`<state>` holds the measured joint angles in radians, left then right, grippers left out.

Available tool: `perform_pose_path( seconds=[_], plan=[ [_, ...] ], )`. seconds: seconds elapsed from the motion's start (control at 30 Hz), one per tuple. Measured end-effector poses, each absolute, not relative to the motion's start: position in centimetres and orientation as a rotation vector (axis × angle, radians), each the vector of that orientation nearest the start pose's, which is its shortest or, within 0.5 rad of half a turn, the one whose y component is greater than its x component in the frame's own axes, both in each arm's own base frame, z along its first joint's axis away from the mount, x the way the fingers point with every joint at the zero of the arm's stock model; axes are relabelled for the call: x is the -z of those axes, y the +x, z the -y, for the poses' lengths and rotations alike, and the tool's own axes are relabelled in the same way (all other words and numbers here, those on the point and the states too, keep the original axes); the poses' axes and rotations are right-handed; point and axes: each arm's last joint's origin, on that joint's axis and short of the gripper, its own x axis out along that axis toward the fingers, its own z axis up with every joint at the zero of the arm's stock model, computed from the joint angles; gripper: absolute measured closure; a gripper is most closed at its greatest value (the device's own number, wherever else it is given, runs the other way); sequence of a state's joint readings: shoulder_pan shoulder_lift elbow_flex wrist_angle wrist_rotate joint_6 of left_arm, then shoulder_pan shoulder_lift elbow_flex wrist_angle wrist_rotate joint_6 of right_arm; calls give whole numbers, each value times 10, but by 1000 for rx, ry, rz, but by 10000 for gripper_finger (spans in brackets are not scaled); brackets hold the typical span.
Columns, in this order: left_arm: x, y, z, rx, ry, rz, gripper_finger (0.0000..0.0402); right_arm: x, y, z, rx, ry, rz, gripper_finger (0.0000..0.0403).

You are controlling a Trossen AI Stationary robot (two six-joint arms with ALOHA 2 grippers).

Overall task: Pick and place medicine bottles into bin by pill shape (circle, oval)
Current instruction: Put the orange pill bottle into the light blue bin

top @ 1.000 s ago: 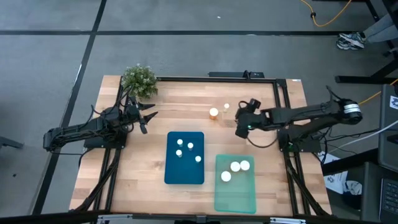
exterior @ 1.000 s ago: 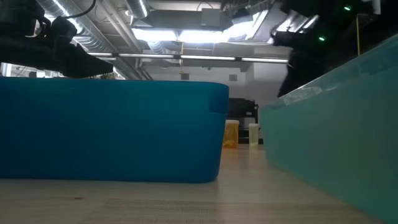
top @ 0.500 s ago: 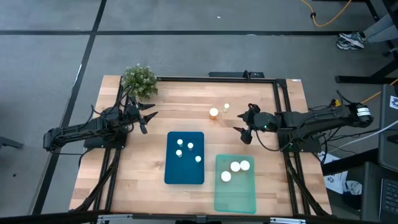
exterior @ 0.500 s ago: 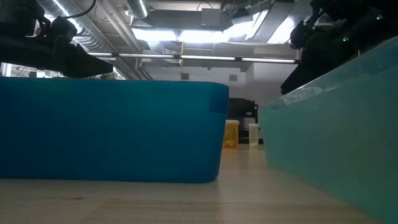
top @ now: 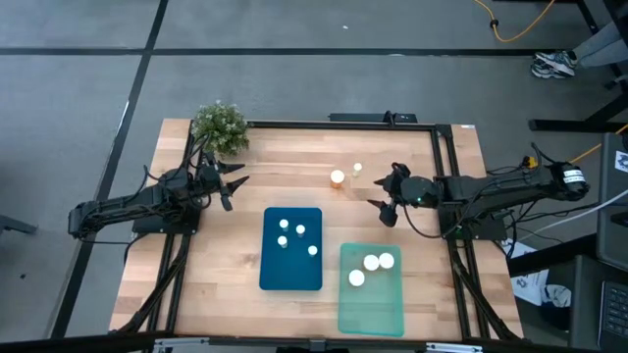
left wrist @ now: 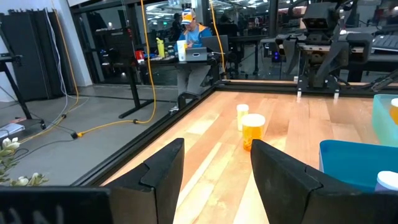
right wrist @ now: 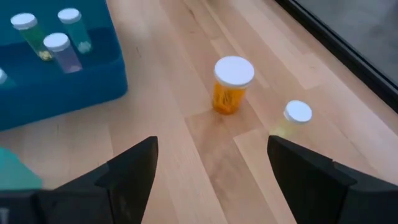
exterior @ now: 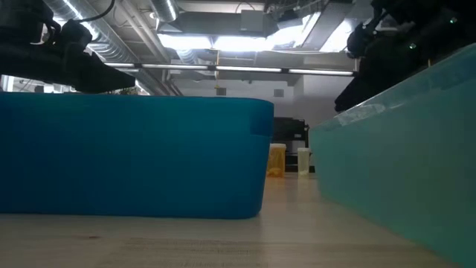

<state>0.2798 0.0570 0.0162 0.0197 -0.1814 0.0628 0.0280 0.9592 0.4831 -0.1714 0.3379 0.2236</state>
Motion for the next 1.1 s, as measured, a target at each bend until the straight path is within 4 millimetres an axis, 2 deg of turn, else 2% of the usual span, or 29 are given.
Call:
perform_pose_path(
  seconds=[0.3,0.53,0.7,0.93,1.1],
  plan=[
    [-166,95,-33,-461,61,-36,224,-205,191,5,398,139,-570,98],
    [-166,95,-33,-460,61,-35,224,-226,202,11,353,116,-526,98],
    [-167,95,-33,-461,61,-35,224,-232,221,21,314,45,-592,98],
    [-166,95,-33,-460,61,-35,224,-220,254,51,346,-44,-775,98],
    [-166,95,-33,-461,61,-36,224,-216,278,71,267,-23,-849,98]
  ],
)
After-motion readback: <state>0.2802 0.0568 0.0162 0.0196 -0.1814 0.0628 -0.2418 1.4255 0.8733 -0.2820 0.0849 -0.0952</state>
